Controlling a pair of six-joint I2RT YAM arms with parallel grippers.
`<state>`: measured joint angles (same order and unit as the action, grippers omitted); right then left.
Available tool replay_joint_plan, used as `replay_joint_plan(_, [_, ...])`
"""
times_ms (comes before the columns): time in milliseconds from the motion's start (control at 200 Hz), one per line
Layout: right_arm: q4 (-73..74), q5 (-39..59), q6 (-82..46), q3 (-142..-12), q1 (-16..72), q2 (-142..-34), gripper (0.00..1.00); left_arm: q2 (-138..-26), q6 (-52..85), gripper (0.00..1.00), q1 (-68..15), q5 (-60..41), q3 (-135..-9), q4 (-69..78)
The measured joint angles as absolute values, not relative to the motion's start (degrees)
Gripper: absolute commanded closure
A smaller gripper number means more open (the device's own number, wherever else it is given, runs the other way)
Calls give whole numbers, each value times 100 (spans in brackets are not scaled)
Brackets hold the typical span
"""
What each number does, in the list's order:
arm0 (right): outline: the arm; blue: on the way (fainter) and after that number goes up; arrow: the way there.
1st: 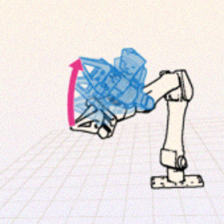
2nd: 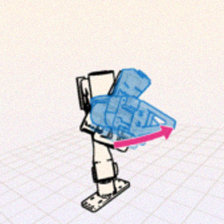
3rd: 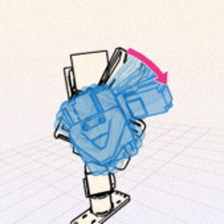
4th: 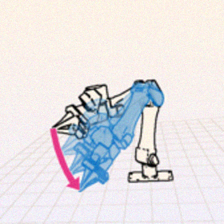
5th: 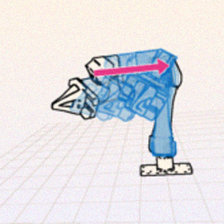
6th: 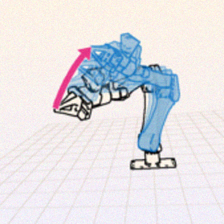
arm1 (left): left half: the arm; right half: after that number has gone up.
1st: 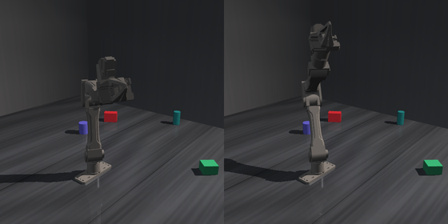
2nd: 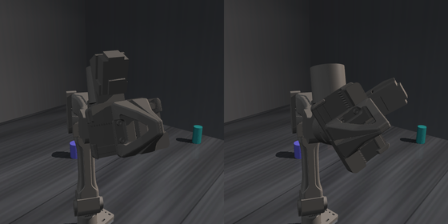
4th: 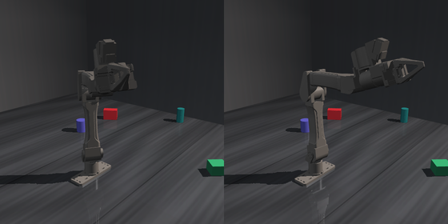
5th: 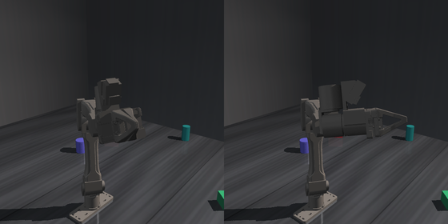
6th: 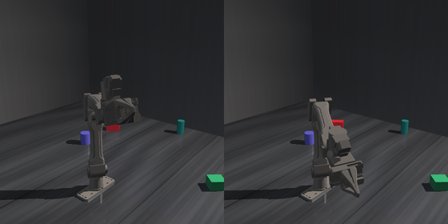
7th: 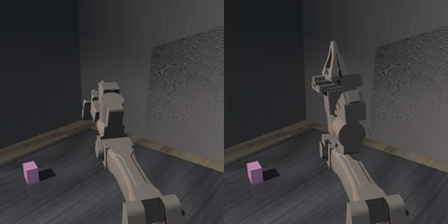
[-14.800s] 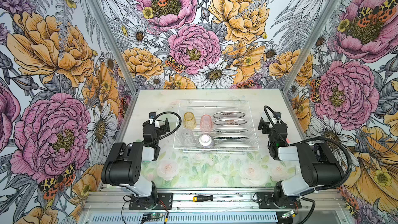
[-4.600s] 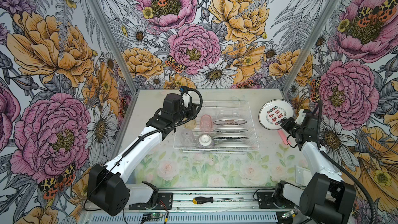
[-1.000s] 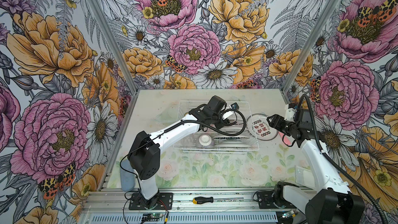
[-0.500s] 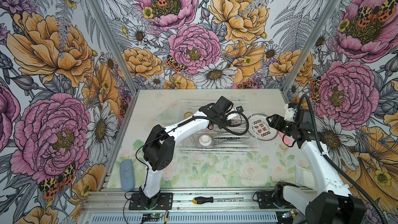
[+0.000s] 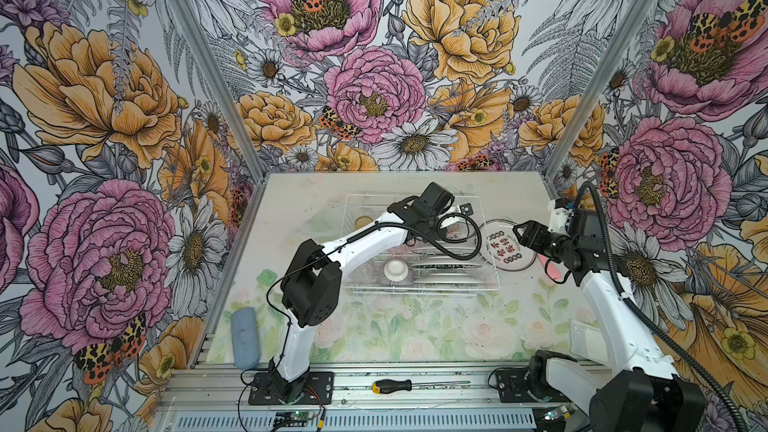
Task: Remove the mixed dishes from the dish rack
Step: 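Close the left gripper on the rim of the orange sunburst plate in the rack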
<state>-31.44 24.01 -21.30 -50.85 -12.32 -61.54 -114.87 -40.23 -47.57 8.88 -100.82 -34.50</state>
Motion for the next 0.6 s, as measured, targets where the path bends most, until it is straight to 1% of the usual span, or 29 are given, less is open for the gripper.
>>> replay_joint_plan(245, [-3135, 2425, -2130, -5085, -1232, -6158, 31, -11489, -4224, 87, -4753, 1009, -10060, -3269])
replay_joint_plan(420, [-3105, 2425, -2132, -5085, -1232, -6156, 31, -11489, -4355, 90, -4746, 1031, -10057, -3251])
replay_joint_plan(460, [-3103, 2425, -2132, -5085, -1232, -6156, 31, -11489, -4383, 95, -4744, 1031, -10057, -3251])
replay_joint_plan(571, [-3103, 2425, -2132, -5085, -1232, -6156, 31, -11487, -4403, 97, -4737, 1028, -10040, -3227])
replay_joint_plan(581, [-3103, 2425, -2132, -5085, -1232, -6156, 31, -11487, -4403, 100, -4737, 1028, -10036, -3221])
replay_joint_plan(601, [-3103, 2427, -2132, -5085, -1232, -6156, 31, -11485, -4405, 100, -4733, 1026, -10020, -3201])
